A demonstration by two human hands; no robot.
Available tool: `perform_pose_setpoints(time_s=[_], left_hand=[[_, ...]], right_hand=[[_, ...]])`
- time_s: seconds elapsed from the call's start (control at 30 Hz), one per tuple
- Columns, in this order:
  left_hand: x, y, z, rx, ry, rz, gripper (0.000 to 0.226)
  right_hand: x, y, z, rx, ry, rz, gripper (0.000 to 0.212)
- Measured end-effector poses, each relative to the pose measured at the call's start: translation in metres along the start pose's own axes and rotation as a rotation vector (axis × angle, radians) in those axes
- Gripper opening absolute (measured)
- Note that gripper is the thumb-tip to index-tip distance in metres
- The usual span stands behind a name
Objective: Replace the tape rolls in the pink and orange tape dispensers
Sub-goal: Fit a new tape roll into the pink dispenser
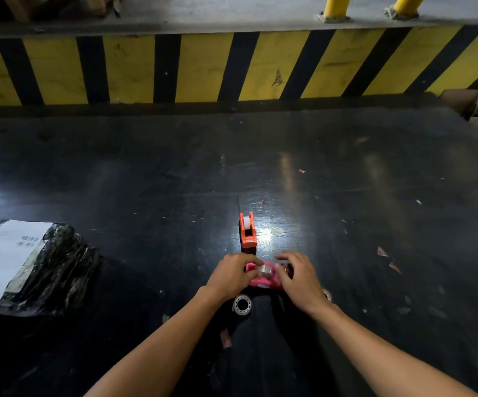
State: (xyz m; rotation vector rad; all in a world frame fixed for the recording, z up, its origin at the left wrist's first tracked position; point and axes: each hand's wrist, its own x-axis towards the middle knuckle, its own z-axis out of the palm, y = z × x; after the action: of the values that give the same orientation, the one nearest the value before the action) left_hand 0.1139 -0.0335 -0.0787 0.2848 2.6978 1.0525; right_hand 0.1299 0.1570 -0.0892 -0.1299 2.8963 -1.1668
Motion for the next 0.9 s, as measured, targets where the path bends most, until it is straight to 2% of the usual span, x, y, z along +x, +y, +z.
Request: perform_pose_setpoints(time_s=[0.1,0.23,0.33,0.53,0.9], left_hand=[[-0.001,0.002,0.000,0.008,-0.003,-0.010,0.024],[-0.002,0.004,-0.002,0.016,-0.013,-0.018,0.024],[-0.003,0.006,-0.003,0.024,-0.008,-0.019,0.023],[-0.004,0.006,-0.005,0.011,-0.012,-0.021,0.025],[-0.002,0.005,-0.006,-0.023,-0.020,-0.047,0.029]], right_hand=[[-0.001,0.000,0.003,-0.065,-0.007,0.158,0.024],[0.000,-0.014,0.007,-0.114,-0.016,0.221,0.031],[0.002,-0.023,0.010,-0.135,0.009,0.255,0.025],[0.007,-0.032,0.012,0.040,-0.010,0.335,0.009],[-0.005,0.003,-0.035,0.209,-0.026,0.545,0.013]])
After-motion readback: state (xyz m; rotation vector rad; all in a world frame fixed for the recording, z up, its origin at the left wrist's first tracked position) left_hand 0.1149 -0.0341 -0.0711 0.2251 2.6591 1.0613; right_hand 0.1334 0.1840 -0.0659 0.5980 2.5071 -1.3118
